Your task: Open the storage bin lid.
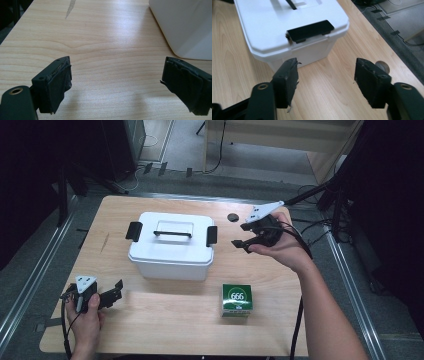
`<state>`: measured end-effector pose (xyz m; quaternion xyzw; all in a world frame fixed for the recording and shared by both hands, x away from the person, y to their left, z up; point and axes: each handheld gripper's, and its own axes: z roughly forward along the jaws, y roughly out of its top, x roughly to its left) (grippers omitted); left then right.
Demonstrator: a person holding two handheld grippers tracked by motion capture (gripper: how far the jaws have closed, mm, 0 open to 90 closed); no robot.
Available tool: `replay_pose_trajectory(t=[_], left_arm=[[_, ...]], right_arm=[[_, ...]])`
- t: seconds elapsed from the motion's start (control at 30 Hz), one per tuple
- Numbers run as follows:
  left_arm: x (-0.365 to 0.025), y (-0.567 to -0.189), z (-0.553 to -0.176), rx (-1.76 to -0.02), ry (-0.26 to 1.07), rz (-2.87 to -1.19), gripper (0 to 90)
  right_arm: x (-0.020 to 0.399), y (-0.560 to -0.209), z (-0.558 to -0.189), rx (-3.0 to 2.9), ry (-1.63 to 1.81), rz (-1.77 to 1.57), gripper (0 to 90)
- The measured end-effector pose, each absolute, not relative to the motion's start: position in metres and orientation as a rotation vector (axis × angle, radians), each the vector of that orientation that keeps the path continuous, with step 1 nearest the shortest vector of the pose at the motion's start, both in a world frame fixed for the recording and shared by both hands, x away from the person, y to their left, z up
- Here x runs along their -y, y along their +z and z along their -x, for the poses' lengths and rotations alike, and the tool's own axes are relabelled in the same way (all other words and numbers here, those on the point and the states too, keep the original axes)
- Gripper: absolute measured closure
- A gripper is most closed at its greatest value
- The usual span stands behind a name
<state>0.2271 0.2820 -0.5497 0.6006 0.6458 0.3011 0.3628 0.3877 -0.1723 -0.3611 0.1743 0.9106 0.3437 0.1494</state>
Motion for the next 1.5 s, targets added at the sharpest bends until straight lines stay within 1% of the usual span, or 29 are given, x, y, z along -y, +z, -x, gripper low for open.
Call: replay_pose_trajectory(t=[0.2,0.37,0.57,0.73,0.97,1.3,1.47,1.5], left_arm=[[-0.28,-0.55,-0.227,-1.657,0.783,-1.564,9.5],[-0.28,-0.55,-0.227,-1.658,0.779,-1.565,9.5],[-0.28,-0.55,-0.227,-1.656,0.781,-1.566,9.5],[-0.28,-0.55,-0.227,-1.656,0.78,-1.567,9.6],[-0.279,-0.55,-0.227,-1.652,0.785,-1.576,9.5],[-0.277,-0.55,-0.226,-1.642,0.8,-1.592,9.6],[-0.277,-0.55,-0.226,-1.636,0.806,-1.588,9.6],[-0.277,-0.55,-0.226,-1.634,0.807,-1.586,9.6]], right_arm=[[0.146,-0.356,-0.394,-2.636,0.883,-0.385,41.4],[0.122,-0.348,-0.397,-2.672,0.804,-0.282,47.5],[0.107,-0.343,-0.397,-2.692,0.757,-0.223,48.9],[0.092,-0.34,-0.398,-2.717,0.72,-0.166,52.3],[0.078,-0.339,-0.4,-2.74,0.673,-0.127,53.2],[0.05,-0.34,-0.399,-2.732,0.603,-0.038,63.9],[0.04,-0.339,-0.4,-2.765,0.588,-0.013,65.7],[0.034,-0.339,-0.4,-2.785,0.561,0.008,67.3]])
